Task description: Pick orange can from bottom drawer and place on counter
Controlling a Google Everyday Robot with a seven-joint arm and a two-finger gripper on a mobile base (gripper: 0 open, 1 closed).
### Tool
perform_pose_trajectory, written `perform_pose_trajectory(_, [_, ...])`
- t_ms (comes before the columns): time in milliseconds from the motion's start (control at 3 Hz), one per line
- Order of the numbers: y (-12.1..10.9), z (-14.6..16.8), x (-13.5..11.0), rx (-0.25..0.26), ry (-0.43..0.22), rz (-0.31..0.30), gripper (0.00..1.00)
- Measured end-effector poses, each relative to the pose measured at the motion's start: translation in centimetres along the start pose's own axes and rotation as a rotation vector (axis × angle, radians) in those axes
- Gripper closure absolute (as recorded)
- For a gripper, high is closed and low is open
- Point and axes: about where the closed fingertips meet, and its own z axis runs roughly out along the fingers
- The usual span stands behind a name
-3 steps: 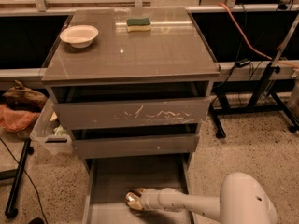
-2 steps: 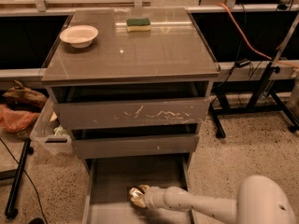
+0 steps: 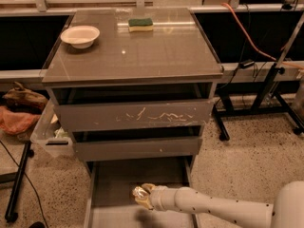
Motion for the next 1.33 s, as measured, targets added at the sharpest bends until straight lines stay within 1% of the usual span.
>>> perform_pose_trajectory(333, [0.0, 0.0, 0.0, 0.0, 0.0, 0.0, 1.0])
perform_pose_trajectory(667, [0.9, -2.6, -3.1, 0.016, -0.01, -0.041, 1.0])
perform_pose_trajectory(1000, [4.8, -8.3, -10.3, -0.007, -0.051, -0.117, 1.0])
perform_pose_trajectory(1333, [8.4, -12.6, -18.3, -0.017, -0.079, -0.285, 1.0])
